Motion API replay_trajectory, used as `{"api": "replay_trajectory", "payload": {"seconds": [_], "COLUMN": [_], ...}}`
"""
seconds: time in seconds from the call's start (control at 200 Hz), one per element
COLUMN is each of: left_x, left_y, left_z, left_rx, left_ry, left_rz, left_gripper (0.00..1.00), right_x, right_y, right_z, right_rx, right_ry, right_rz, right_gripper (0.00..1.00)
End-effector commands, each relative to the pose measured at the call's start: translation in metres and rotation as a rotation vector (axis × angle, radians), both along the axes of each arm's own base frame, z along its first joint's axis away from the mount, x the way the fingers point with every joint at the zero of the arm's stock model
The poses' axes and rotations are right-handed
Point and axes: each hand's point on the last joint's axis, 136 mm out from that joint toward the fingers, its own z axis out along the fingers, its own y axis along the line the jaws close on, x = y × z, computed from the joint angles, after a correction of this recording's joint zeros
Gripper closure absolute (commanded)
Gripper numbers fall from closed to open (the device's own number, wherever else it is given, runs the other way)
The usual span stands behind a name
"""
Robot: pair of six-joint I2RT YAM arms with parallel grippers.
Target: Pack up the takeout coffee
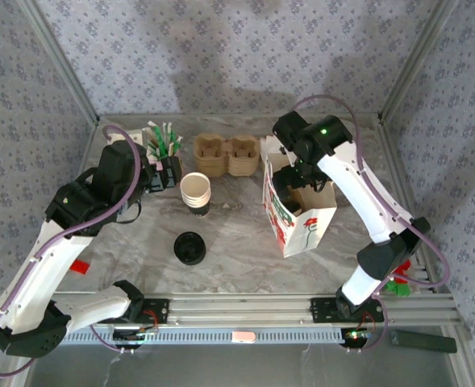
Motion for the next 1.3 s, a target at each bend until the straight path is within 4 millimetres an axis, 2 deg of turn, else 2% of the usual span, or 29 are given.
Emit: {"api": "replay_trajectory", "payload": {"seconds": [0.0, 0.365, 1.104, 1.294], "left_x": [-0.002, -0.003, -0.002, -0.004], "left_y": [0.003, 0.005, 0.007, 0.009], "left_z": [0.017, 0.019, 0.022, 0.022], "left_rx": [-0.010, -0.006, 0.011, 0.012], "left_ry": [-0.046, -0.052, -0.049, -0.047], "left_rz": [0.003, 0.006, 0.018, 0.021], "left_gripper": [0.00, 0.00, 0.00, 0.00], "right_x": [-0.006, 0.000, 0.060, 0.066], "right_y": [-0.006, 0.000, 0.005, 0.011], "right_z": [0.012, 0.025, 0.050, 0.050], "right_rx": [-0.017, 0.015, 0.059, 0.082], "right_ry": [-0.014, -0.056, -0.178, -0.173], "right_rz": [0.013, 0.027, 0.034, 0.037], "right_gripper": [0.00, 0.01, 0.04, 0.06]}}
